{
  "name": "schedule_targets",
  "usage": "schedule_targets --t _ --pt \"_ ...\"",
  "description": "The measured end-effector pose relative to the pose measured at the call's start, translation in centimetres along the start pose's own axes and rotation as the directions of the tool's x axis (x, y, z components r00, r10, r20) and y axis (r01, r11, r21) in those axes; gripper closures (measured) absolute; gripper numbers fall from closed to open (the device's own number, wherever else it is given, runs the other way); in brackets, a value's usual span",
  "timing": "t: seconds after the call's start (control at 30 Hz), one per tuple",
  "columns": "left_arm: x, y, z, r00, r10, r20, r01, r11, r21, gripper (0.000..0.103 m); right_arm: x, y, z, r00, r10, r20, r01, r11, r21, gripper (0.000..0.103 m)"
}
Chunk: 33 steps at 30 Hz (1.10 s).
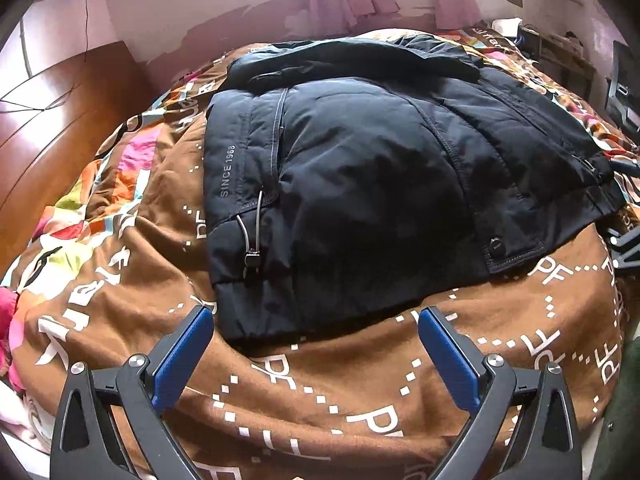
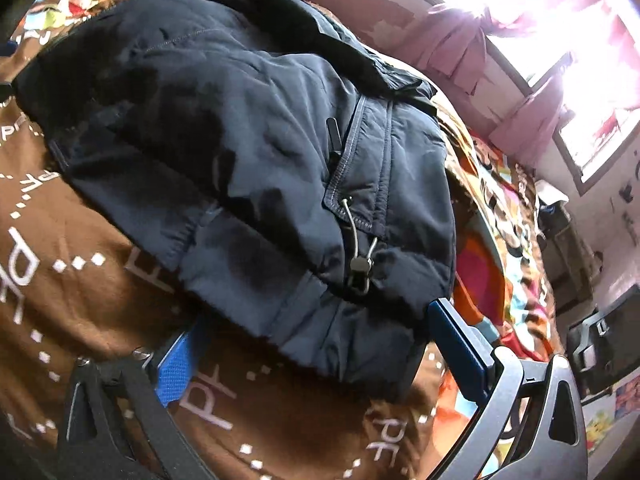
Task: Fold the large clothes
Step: 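Grasp the jacket side edge with the right tool and lift it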
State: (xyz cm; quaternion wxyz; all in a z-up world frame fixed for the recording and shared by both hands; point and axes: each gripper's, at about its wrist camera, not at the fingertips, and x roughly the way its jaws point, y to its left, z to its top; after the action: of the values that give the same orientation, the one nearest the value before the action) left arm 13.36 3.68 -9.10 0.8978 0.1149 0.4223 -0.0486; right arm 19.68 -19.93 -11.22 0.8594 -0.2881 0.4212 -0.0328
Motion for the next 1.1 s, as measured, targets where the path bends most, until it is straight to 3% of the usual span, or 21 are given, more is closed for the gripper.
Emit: schedule_targets --t 0.17,0.37,0.53,0.57,0.6,0.67,0.77,0.93,1.1 --pt "-0.2 0.0 -0.3 1.0 0.004 0.002 -0.004 1.0 0.005 0.0 0.7 -0.7 0.3 1.0 -0.001 -0.01 0.001 1.0 -0.014 0.002" --pt "-0.4 0.1 -0.6 1.0 -0.007 0.007 0.007 1.0 -0.004 0.0 1.5 -1.1 -0.6 0.988 -0.153 -0.005 0.152 0.983 -0.106 0.002" --pt "-0.5 0.0 -0.5 1.0 -0.012 0.011 0.012 1.0 0.0 0.0 1.4 -0.9 0.2 0.976 -0.202 0.082 0.213 0.963 -0.166 0.003" --pt "-0.5 -0.1 -0.5 1.0 -0.014 0.013 0.014 1.0 0.003 0.0 1.3 -0.7 0.4 0.976 -0.194 0.094 0.209 0.96 -0.185 0.009" --pt "-0.5 -0.1 -0.4 1.0 -0.014 0.014 0.014 1.0 0.007 0.0 1.3 -0.7 0.6 0.98 -0.173 0.101 0.191 0.96 -0.203 0.014" --pt "-0.5 -0.3 -0.5 1.0 -0.016 0.017 0.016 1.0 0.016 0.0 1.5 -1.2 1.4 0.991 -0.1 0.086 0.116 0.973 -0.202 0.047" --pt "-0.6 -0.6 -0.4 0.999 -0.027 0.022 0.027 0.999 0.025 0.0 0.6 -1.9 2.6 0.997 0.004 0.072 0.007 0.988 -0.156 0.072" --pt "-1.1 -1.3 -0.3 0.998 -0.043 0.051 0.04 0.998 0.05 0.0 -0.9 -5.0 5.7 0.984 0.157 0.086 -0.157 0.988 0.0 0.082" --pt "-1.6 -1.7 -0.2 0.995 -0.052 0.084 0.048 0.998 0.045 0.0 -2.7 -9.5 8.7 0.937 0.3 0.177 -0.333 0.92 0.205 0.083"
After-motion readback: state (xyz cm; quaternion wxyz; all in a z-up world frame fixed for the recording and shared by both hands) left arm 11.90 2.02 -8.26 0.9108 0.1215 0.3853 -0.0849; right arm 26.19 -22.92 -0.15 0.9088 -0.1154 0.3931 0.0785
